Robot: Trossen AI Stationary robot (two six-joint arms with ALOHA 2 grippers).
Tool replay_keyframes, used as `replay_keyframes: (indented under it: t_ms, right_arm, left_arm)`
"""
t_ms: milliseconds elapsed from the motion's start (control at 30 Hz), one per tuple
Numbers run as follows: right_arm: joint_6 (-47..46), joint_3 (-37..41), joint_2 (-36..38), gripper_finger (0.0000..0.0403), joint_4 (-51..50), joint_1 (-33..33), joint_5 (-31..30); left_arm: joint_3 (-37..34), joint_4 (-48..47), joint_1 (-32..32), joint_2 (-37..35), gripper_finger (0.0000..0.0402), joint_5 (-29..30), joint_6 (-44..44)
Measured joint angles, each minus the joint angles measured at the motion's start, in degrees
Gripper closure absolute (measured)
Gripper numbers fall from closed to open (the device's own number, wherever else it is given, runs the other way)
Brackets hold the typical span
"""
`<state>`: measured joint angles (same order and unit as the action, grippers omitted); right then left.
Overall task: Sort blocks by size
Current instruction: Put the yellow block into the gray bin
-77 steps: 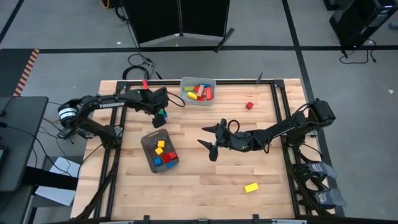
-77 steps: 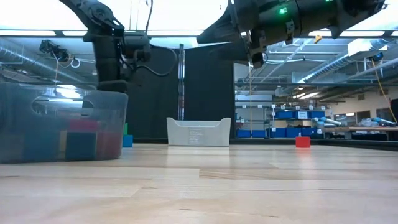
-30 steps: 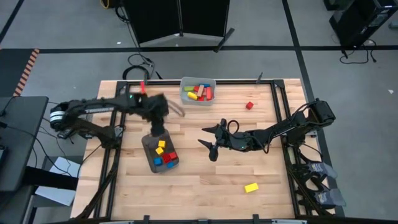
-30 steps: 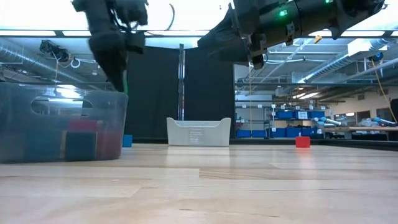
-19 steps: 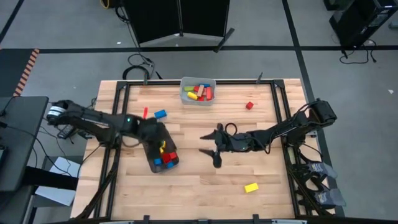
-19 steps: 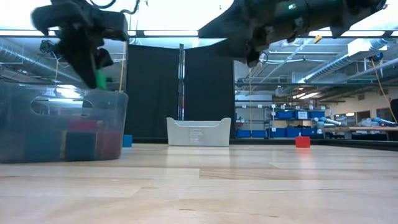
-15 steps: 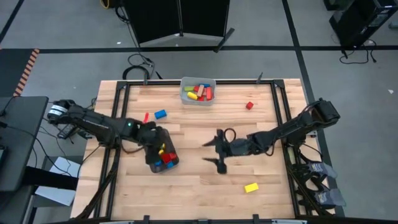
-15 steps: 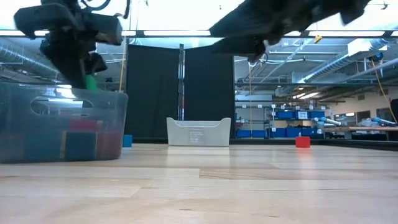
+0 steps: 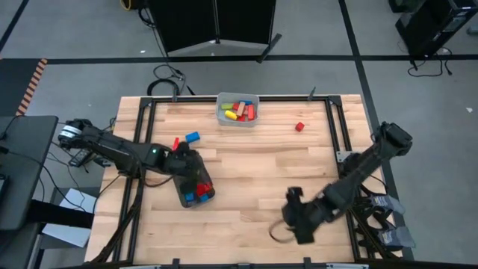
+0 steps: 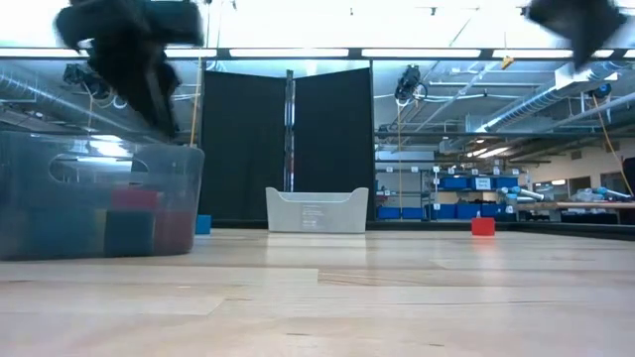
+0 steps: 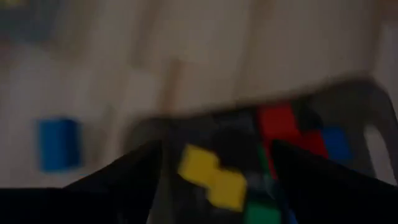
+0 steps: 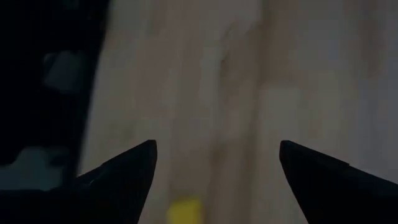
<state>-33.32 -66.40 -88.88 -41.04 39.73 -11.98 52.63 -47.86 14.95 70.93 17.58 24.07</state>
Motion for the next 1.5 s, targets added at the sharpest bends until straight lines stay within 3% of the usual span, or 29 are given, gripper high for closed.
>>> replay_keyframes:
  t_ms: [100,333,767,900,1033,1133,1167,1267,1500]
  right_arm:
    - [-7.0,2.2,0.0,0.0052,-0.2,4.9,0.6]
    - [-19.7,7.6,-0.2,0.0055,1.7,11.6,-0.7]
    - [-19.5,8.6,-10.8,0.0061,-0.5,10.3,0.0]
    - [-18.4,8.4,-13.3,0.0097,1.0,9.6,3.4]
    - [-17.4,8.1,-14.6,0.0174,2.2,9.4,4.6]
    - [-14.7,7.5,-14.1,0.0258,2.3,8.8,4.6]
    - [-13.0,7.3,-13.8,0.0267,2.0,8.4,3.8]
    - [-6.4,5.5,-12.1,0.0263,2.7,5.6,-1.4]
    - [14.3,-1.3,-9.6,0.0263,3.4,-7.8,-13.1]
  left_arm:
    - [2.5,-0.2,-2.2,-0.1,0.0085,4.8,-3.0]
    - [3.5,-1.7,-13.2,0.0,0.0081,5.3,-9.7]
    - [3.4,0.2,-33.7,-0.1,0.0081,2.7,-22.6]
    - [3.4,1.8,-38.3,-0.1,0.008,0.2,-25.2]
    - [3.4,1.8,-41.8,-0.1,0.008,0.2,-26.8]
    - [3.4,1.7,-44.3,-0.1,0.008,-1.6,-28.3]
    - [3.4,1.6,-45.2,-0.1,0.0081,-3.6,-29.0]
    - [3.3,1.8,-48.3,-0.1,0.0087,-10.0,-31.3]
    - [3.3,3.1,-53.7,1.2,0.0117,-13.9,-34.9]
